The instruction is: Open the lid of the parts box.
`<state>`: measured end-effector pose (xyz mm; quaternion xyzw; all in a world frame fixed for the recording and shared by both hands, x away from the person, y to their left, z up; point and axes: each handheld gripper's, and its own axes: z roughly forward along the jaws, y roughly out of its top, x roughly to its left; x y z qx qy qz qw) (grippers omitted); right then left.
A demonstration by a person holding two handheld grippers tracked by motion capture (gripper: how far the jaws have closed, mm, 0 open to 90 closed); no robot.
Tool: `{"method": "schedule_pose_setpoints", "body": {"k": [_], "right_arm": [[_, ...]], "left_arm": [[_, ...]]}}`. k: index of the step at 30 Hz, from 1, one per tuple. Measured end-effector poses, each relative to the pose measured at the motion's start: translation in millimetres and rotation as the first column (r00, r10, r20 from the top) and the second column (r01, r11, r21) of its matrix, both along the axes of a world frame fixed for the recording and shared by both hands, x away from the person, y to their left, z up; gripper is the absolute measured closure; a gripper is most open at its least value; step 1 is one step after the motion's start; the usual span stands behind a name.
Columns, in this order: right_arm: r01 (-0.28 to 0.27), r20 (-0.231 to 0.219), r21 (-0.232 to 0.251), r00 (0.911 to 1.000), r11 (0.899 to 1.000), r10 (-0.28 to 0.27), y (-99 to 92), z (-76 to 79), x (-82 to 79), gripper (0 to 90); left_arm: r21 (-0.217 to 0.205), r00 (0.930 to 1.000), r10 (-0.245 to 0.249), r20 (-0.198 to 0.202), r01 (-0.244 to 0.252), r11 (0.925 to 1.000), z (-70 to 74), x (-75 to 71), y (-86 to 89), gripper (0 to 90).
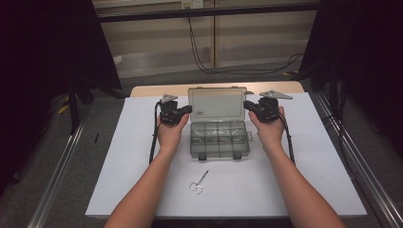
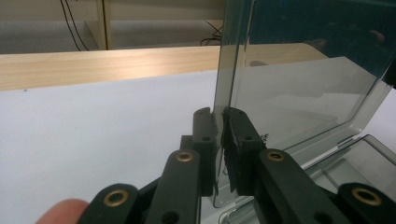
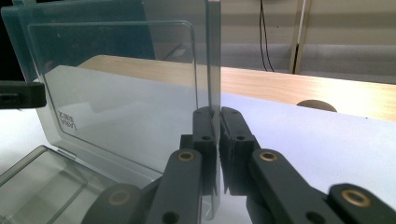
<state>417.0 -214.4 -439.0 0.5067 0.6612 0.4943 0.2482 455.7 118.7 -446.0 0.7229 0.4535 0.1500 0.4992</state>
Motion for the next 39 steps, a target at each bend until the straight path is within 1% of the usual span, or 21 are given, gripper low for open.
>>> {"method": "schedule_pose_setpoints", "body": {"k": [2, 4, 6, 7, 8, 10, 12, 13, 14, 17, 18, 20, 23, 24, 27, 30, 31, 34, 37, 38, 39], "right_arm": [[0.008, -0.001, 0.008, 1.0000, 1.000, -0.008, -0.7, -1.1, 1.4, 86.1], [0.008, -0.014, 0.028, 0.9999, 1.000, -0.008, -1.8, -2.3, 2.9, 85.9], [0.019, -0.030, 0.043, 0.9994, 0.999, -0.017, -2.3, -2.2, 5.2, 86.0], [0.015, -0.036, 0.040, 0.9992, 0.999, -0.013, -1.9, -2.0, 6.2, 86.0], [0.021, -0.042, 0.035, 0.9989, 0.999, -0.020, -1.4, -1.9, 7.2, 86.1], [0.022, -0.051, 0.039, 0.9985, 0.999, -0.020, -1.7, -2.7, 9.6, 86.5], [0.024, -0.058, 0.040, 0.9981, 0.999, -0.021, -2.5, -4.8, 11.8, 87.1], [0.021, -0.065, 0.039, 0.9977, 0.999, -0.018, -3.2, -6.2, 13.0, 87.3], [0.018, -0.079, 0.045, 0.9968, 0.999, -0.015, -3.1, -7.8, 13.8, 87.3], [0.014, -0.089, 0.051, 0.9959, 0.999, -0.009, -4.4, -12.9, 16.0, 87.2], [0.013, -0.096, 0.061, 0.9953, 0.998, -0.007, -5.4, -14.4, 16.8, 87.3], [0.020, -0.115, 0.080, 0.9934, 0.997, -0.011, -6.2, -17.2, 18.5, 87.2], [0.016, -0.135, 0.087, 0.9909, 0.996, -0.004, -7.0, -21.0, 20.2, 87.2], [0.021, -0.140, 0.092, 0.9901, 0.996, -0.008, -7.4, -22.2, 20.8, 87.1], [0.013, -0.148, 0.107, 0.9890, 0.994, 0.003, -9.2, -25.4, 22.0, 87.0], [0.008, -0.161, 0.104, 0.9869, 0.995, 0.009, -9.4, -27.6, 22.4, 86.7], [0.010, -0.166, 0.102, 0.9861, 0.995, 0.007, -9.2, -28.5, 22.7, 86.5], [0.011, -0.182, 0.107, 0.9833, 0.994, 0.009, -9.4, -32.6, 23.6, 86.4], [0.012, -0.193, 0.112, 0.9811, 0.994, 0.010, -10.0, -35.9, 24.4, 86.3], [0.016, -0.196, 0.117, 0.9805, 0.993, 0.007, -9.7, -36.8, 24.5, 86.1], [0.013, -0.197, 0.114, 0.9804, 0.993, 0.010, -9.8, -37.8, 24.4, 85.9]], "left_arm": [[0.000, 0.9998, -0.010, -0.018, 0.010, 0.9999, -4.3, 1.7, -0.1, 82.2], [0.011, 0.9991, -0.020, -0.037, 0.021, 0.9997, -9.1, 3.0, 0.0, 81.7], [-0.005, 0.9984, -0.020, -0.054, 0.019, 0.9998, -13.0, 4.2, 0.4, 82.1], [-0.018, 0.9983, -0.011, -0.057, 0.010, 0.9998, -14.3, 4.9, 0.6, 82.7], [-0.014, 0.9975, -0.017, -0.069, 0.016, 0.9998, -14.6, 5.5, 1.9, 83.2], [-0.026, 0.9976, -0.017, -0.067, 0.015, 0.9995, -16.0, 6.4, 1.5, 84.3], [-0.021, 0.9976, -0.015, -0.067, 0.014, 0.9997, -16.9, 7.1, 1.4, 84.7], [-0.026, 0.9975, -0.001, -0.070, -0.001, 0.9997, -17.4, 7.4, 0.3, 84.9], [-0.031, 0.9972, -0.010, -0.074, 0.008, 0.9995, -18.5, 8.3, 1.6, 85.0], [-0.074, 0.9936, -0.003, -0.113, -0.005, 0.9973, -21.7, 11.1, 3.8, 85.0], [-0.099, 0.9932, 0.000, -0.116, -0.011, 0.9950, -23.5, 12.4, 3.9, 84.9], [-0.106, 0.9909, -0.009, -0.134, -0.005, 0.9943, -25.0, 14.4, 5.5, 84.8], [-0.127, 0.9873, -0.005, -0.159, -0.016, 0.9917, -25.9, 16.4, 5.6, 84.5], [-0.127, 0.9871, 0.000, -0.160, -0.020, 0.9917, -26.5, 16.8, 5.5, 84.4], [-0.144, 0.9848, -0.006, -0.174, -0.019, 0.9894, -27.9, 17.7, 6.0, 84.0], [-0.136, 0.9823, -0.006, -0.187, -0.020, 0.9904, -29.4, 18.4, 6.1, 83.1], [-0.140, 0.9818, 0.006, -0.190, -0.033, 0.9896, -30.4, 18.5, 5.1, 82.9], [-0.124, 0.9778, 0.007, -0.209, -0.034, 0.9917, -32.1, 19.2, 5.8, 82.5], [-0.125, 0.9767, 0.005, -0.215, -0.032, 0.9916, -34.3, 19.7, 6.2, 82.1], [-0.125, 0.9752, 0.002, -0.221, -0.031, 0.9917, -34.7, 20.0, 6.6, 81.9], [-0.134, 0.9744, 0.005, -0.225, -0.036, 0.9904, -35.5, 20.2, 6.5, 81.8]]}}
